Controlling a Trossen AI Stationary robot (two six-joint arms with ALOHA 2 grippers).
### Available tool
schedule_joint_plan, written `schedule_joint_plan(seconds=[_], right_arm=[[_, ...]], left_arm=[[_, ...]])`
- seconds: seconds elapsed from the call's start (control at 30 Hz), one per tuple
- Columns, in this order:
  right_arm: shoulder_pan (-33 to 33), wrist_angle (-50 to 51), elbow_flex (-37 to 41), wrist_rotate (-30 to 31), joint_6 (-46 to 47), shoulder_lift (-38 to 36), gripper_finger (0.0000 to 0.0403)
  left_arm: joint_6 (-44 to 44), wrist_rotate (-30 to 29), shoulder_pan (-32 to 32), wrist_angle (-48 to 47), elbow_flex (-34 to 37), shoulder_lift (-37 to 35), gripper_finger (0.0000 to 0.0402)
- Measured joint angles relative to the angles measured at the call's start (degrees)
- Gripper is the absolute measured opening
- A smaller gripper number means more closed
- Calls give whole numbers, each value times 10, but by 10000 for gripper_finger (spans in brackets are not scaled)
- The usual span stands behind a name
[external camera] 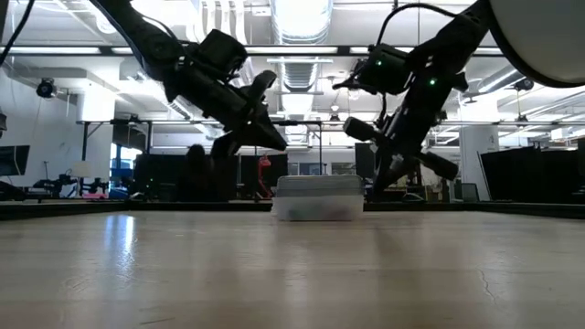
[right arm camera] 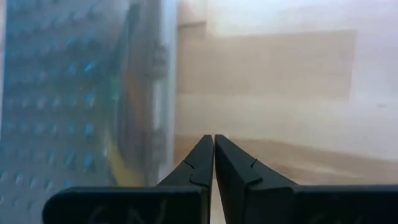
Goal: Pick & place school supplies into a supply box
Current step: Close the gray supply box
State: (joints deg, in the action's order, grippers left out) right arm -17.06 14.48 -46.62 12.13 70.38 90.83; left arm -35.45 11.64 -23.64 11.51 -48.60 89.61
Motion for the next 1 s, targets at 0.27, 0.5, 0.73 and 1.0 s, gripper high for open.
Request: schedule_joint_plan(seconds=[0.27, 0.5, 0.73, 1.0], right_arm=[[-50, -62, -8, -59, -5, 35, 9], [-51, -73, -22, -53, 7, 68, 9], [-51, -70, -28, -29, -18, 64, 9], [-57, -81, -26, -32, -28, 64, 9]], left_arm=[[4, 8, 1, -1, -32, 57, 4], [28, 31, 20, -39, -117, 139, 4], [69, 37, 27, -125, -206, 206, 3], [69, 35, 27, -128, -207, 207, 3]])
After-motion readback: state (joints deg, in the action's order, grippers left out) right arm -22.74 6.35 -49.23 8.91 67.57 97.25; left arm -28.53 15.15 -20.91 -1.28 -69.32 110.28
